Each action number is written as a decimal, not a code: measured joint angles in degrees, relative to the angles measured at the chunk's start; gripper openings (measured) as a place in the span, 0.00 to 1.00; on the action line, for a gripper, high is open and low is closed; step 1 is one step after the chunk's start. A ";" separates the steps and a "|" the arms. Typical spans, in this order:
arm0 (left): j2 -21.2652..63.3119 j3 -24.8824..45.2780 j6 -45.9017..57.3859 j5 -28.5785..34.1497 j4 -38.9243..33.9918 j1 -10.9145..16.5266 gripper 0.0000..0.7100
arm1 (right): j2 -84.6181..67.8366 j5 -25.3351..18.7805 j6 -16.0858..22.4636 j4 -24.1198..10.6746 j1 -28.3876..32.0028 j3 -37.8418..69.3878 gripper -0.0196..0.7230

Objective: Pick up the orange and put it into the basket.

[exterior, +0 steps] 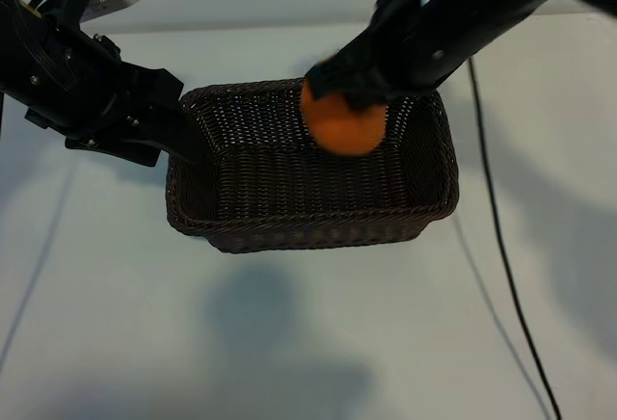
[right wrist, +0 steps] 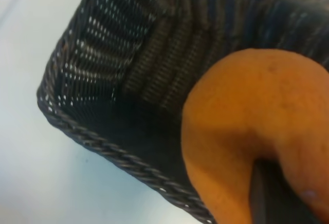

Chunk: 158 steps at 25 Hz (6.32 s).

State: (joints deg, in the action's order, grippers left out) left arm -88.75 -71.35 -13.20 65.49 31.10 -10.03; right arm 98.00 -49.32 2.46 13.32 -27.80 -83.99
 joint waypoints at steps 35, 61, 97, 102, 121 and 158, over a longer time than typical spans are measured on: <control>0.00 0.00 -0.20 0.05 0.00 0.00 0.80 | 10.30 4.22 -0.67 -4.58 -1.37 0.00 0.13; 0.00 0.00 -0.15 0.05 0.00 0.00 0.80 | 12.29 9.93 -1.83 -6.75 -1.37 2.35 0.13; 0.00 0.00 -0.04 0.05 0.00 0.00 0.80 | 9.16 2.97 -1.63 -8.34 -1.37 1.67 0.77; 0.00 0.00 -0.04 0.05 0.00 0.00 0.80 | 3.15 -0.36 -1.51 -11.06 -1.37 1.23 0.77; 0.00 0.00 -0.16 0.05 0.00 0.00 0.80 | -9.09 -10.59 -1.45 -13.84 -0.79 1.23 0.76; 0.00 0.00 0.00 0.00 0.00 0.00 0.80 | -12.23 -20.61 -3.12 -4.64 28.59 1.23 0.62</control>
State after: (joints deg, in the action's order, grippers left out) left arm -88.75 -71.35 -13.21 65.49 31.10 -10.03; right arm 85.77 -69.93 -0.66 8.68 0.79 -82.77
